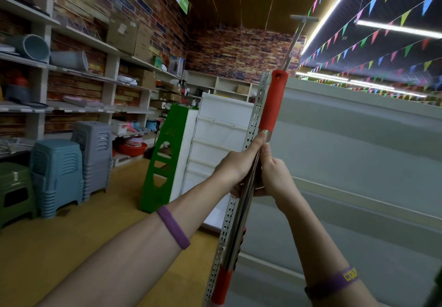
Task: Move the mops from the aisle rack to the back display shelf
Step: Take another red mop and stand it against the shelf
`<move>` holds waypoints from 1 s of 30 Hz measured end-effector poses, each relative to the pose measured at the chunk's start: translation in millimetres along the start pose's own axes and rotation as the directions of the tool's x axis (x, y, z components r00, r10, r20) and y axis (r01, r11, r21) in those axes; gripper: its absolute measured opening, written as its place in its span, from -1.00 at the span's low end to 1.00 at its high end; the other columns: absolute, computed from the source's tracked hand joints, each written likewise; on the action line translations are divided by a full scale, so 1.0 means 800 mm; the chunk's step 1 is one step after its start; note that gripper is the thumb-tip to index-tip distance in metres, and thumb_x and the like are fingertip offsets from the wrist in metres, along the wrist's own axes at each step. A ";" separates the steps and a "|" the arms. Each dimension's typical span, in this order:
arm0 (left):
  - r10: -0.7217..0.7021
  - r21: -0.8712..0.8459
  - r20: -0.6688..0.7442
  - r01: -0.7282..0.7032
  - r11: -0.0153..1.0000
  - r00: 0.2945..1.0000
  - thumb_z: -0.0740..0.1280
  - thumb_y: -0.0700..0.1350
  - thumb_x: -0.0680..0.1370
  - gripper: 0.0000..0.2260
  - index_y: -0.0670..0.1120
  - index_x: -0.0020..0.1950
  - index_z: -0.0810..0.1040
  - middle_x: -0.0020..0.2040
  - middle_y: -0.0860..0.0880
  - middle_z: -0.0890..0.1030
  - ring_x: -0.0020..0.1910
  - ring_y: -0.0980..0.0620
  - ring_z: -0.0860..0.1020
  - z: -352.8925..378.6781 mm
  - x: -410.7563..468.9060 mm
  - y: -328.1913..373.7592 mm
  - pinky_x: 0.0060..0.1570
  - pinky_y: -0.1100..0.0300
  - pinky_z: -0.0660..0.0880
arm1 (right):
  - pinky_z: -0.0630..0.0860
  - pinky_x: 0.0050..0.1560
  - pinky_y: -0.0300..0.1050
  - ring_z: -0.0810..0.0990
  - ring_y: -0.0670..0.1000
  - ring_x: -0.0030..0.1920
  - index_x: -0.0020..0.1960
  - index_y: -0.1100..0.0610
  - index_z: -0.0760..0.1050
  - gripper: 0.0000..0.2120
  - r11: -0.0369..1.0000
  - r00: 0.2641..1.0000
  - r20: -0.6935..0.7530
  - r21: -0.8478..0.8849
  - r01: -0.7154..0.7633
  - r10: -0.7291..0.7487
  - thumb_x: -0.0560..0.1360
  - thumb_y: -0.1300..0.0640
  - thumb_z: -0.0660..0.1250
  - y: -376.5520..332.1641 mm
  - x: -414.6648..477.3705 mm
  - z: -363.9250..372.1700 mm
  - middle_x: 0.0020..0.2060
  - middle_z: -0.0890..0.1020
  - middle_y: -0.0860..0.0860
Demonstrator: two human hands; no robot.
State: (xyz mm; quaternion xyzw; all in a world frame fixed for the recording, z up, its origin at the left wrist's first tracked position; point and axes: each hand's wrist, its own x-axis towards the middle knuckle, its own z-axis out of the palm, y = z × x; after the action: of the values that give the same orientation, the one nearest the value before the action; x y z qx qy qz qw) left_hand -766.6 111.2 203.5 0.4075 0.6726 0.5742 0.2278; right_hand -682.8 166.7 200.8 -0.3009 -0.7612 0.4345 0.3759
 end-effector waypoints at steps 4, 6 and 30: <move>0.007 -0.047 -0.032 -0.009 0.999 0.999 0.01 0.74 -0.09 0.09 -0.12 -0.10 0.65 -0.23 -0.14 0.71 -0.22 -0.16 0.70 0.006 0.003 -0.007 -0.05 -0.11 0.64 | 0.67 -0.09 0.21 0.72 0.20 -0.20 -0.11 0.26 0.60 -0.29 1.000 0.999 -0.048 -0.008 0.000 -0.001 0.64 -0.29 -0.05 0.009 0.001 0.004 -0.22 0.71 0.25; 0.025 -0.065 -0.053 -0.029 0.997 0.998 0.02 0.72 -0.02 0.06 -0.15 -0.07 0.65 -0.22 -0.13 0.71 -0.21 -0.14 0.70 0.011 0.004 -0.012 -0.04 -0.11 0.64 | 0.65 -0.08 0.27 0.72 0.23 -0.19 -0.10 0.31 0.60 -0.26 1.000 0.995 -0.093 -0.014 0.022 -0.024 0.62 -0.31 -0.02 0.015 -0.001 0.007 -0.22 0.70 0.27; 0.192 -0.438 0.231 -0.074 0.896 0.954 0.25 0.03 0.44 -0.85 -0.03 -0.16 0.50 -0.30 0.09 0.52 -0.30 0.19 0.50 0.235 -0.164 -0.128 -0.17 0.19 0.45 | 0.47 0.32 -0.03 0.54 -0.05 0.24 0.37 0.13 0.40 -0.60 0.955 0.790 -0.568 -0.023 -0.295 0.230 0.63 -0.06 0.26 0.199 -0.237 -0.105 0.27 0.57 0.02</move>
State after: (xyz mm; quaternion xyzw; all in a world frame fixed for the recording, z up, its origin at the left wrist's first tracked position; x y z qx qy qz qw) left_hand -576.3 113.9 39.9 0.4676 0.4644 0.6604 0.3598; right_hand -490.6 124.9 29.5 -0.5379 -0.5912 0.3326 0.5005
